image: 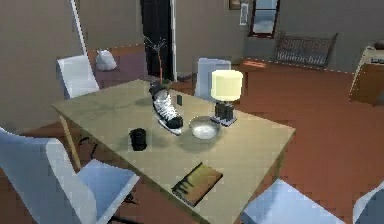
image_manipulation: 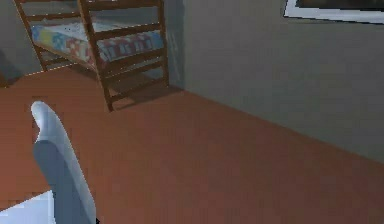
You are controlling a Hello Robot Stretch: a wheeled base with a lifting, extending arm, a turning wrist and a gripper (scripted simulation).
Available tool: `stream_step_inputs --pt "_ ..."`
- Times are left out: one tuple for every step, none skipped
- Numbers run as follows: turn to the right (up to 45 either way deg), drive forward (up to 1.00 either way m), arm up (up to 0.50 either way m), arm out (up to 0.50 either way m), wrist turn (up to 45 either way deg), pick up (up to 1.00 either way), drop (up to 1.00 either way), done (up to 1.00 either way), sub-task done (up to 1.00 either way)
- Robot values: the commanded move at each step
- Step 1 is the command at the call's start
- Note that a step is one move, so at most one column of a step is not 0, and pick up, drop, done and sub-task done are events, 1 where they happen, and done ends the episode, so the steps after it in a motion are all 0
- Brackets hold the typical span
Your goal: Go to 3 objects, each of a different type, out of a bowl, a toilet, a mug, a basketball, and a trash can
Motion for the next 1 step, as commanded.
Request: stream_step_inputs --pt "0.0 0.00 0.00 0.00 0.0 0.00 0.00 1.00 0.00"
